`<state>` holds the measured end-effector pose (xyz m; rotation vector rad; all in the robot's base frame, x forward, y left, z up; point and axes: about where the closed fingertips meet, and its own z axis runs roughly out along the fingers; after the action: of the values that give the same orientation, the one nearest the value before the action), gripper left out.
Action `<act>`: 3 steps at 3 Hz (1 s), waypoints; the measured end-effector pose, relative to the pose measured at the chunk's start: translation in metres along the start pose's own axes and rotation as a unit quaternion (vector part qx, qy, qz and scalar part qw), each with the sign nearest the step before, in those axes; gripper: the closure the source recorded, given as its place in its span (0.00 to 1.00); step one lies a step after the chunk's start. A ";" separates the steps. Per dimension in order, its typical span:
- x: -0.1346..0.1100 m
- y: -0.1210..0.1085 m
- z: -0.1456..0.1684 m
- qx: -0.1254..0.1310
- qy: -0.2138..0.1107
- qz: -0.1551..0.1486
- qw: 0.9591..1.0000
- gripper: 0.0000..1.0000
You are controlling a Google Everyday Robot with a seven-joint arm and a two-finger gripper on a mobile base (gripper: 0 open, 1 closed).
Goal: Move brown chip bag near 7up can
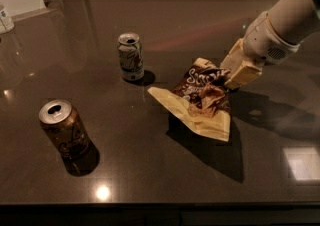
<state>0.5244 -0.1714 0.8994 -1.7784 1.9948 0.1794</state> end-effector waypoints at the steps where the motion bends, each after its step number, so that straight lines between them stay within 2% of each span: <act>1: -0.013 -0.019 0.008 0.007 -0.030 -0.014 0.999 1.00; 2: -0.036 -0.038 0.020 0.009 -0.063 -0.032 0.997 1.00; 3: -0.050 -0.046 0.030 0.005 -0.076 -0.044 0.996 1.00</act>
Offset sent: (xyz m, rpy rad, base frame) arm 0.0612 0.0427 0.0114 0.1488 -0.0872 0.0959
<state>0.5798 -0.1210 0.9029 -1.7859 1.8060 0.2678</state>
